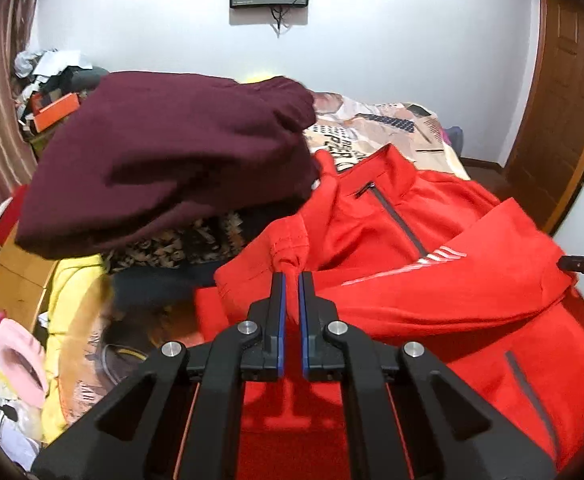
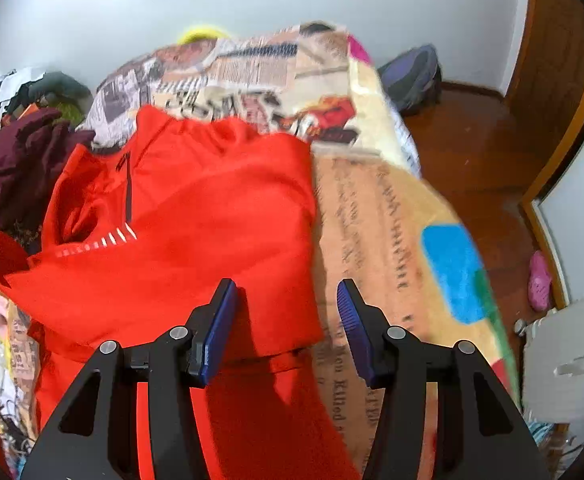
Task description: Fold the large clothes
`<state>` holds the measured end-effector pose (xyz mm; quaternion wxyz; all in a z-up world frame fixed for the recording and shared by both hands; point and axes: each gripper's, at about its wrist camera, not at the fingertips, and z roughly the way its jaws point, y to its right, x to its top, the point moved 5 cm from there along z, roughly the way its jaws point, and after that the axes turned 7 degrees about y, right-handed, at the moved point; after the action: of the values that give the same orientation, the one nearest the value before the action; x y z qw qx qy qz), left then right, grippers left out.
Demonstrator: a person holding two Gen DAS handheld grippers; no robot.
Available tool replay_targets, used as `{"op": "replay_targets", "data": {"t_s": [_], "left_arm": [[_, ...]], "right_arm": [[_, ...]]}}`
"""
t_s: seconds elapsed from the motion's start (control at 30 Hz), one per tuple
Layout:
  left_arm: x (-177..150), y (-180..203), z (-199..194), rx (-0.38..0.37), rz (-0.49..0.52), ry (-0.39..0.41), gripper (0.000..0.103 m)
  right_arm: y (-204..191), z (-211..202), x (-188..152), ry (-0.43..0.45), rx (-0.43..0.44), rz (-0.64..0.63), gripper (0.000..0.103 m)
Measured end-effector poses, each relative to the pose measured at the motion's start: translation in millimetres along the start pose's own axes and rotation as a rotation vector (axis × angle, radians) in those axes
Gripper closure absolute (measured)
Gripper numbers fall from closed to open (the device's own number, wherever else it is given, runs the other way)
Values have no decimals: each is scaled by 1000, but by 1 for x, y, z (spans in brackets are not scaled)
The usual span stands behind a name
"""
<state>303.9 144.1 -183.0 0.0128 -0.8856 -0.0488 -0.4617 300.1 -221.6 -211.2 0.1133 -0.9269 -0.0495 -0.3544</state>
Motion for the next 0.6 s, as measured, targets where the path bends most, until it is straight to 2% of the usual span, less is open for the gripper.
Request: {"op": "replay_targets", "data": {"t_s": [0.13, 0.27, 0.33, 0.43, 0.5, 0.6], "left_arm": [[-33, -13, 14, 47, 0, -86, 95], [-68, -27, 21, 75, -26, -180, 86], [-83, -36, 24, 112, -33, -223, 82], [-105, -49, 28, 127, -72, -303, 77], [-112, -57, 28, 130, -98, -343, 77], [-103, -62, 20, 138, -98, -329, 76]], "right_arm": [[-9, 18, -15, -50, -9, -19, 55], [-12, 16, -20, -32, -31, -40, 48], [-12, 15, -19, -35, -29, -44, 48], [-11, 13, -19, -40, -28, -45, 48], [-12, 12, -18, -42, -32, -53, 48], [-15, 7, -13, -32, -37, -81, 48]]}}
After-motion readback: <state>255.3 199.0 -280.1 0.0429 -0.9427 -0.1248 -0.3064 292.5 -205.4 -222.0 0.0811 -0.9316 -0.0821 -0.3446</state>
